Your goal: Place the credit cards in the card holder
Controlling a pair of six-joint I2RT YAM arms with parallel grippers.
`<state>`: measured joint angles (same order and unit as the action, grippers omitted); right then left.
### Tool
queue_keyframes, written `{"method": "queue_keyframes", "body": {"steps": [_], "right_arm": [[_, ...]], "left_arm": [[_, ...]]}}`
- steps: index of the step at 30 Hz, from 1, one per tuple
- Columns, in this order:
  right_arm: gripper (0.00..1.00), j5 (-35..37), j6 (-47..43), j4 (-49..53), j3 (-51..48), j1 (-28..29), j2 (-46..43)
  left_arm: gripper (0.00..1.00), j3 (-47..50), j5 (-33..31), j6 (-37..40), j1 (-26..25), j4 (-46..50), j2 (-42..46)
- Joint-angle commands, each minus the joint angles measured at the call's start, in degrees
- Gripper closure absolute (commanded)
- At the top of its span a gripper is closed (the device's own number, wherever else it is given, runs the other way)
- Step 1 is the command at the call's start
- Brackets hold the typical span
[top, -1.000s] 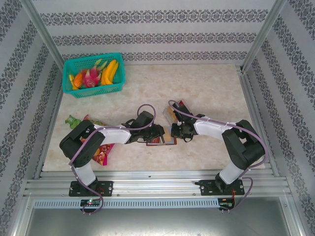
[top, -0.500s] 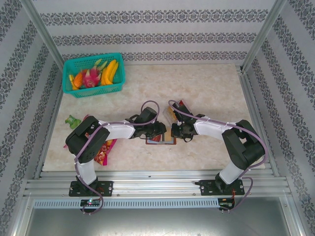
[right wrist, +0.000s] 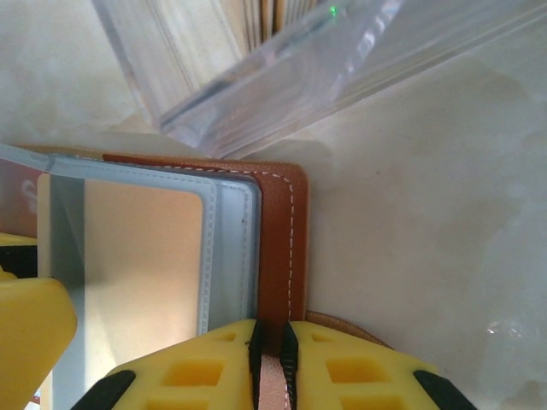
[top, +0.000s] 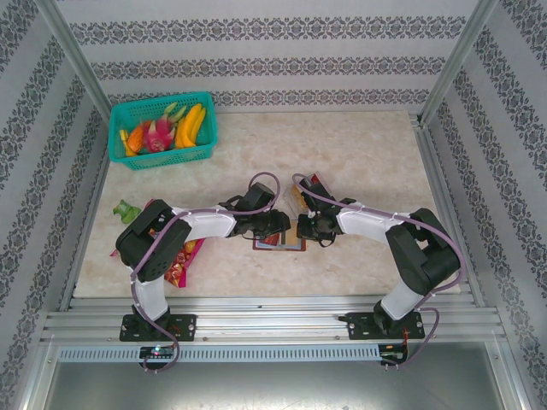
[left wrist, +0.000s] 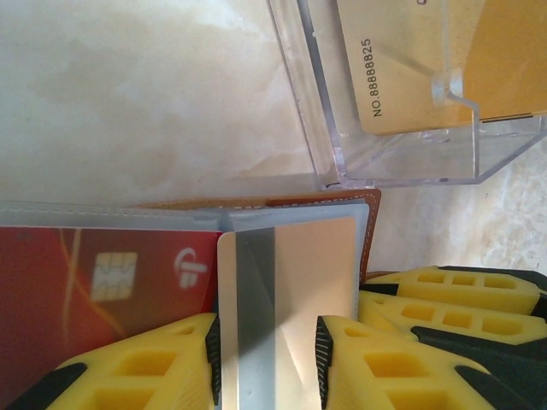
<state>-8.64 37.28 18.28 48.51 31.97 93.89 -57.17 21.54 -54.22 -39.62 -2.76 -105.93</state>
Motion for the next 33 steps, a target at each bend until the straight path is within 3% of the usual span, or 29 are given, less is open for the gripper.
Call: {"method": "queue_keyframes", "body": {"steps": [1, 5, 13, 24, 28, 33], "right_arm": [[0.77, 2.1, -0.5, 2.7, -0.6, -0.8, -0.8], [0.75, 2.6, -0.6, 3.5, 0.0, -1.7, -3.9], [0.71, -0.1, 0.7, 2.7, 0.7, -1.9, -7.9], [0.76, -5.8, 1.1, -1.2, -0.4, -2.0, -6.5], [0.82, -10.1, 2.2, -6.1, -0.4, -1.3, -4.7], [0.92, -11.4, 2.7, -7.9, 2.3, 0.1, -0.1]], "left_arm": [[0.62, 2.5, -4.6, 0.5, 0.4, 3.7, 5.3], [0.59, 5.4, -12.5, 1.2, 0.5, 10.9, 12.0], [0.51, 5.2, -16.6, 3.2, 1.0, 16.1, 16.0], [0.44, 3.4, -10.5, 2.5, 1.3, 12.1, 10.1], [0.46, 3.3, -10.2, 2.2, 1.3, 11.8, 8.8], [0.62, 3.8, -10.5, 2.0, 1.4, 11.5, 8.6]]}}
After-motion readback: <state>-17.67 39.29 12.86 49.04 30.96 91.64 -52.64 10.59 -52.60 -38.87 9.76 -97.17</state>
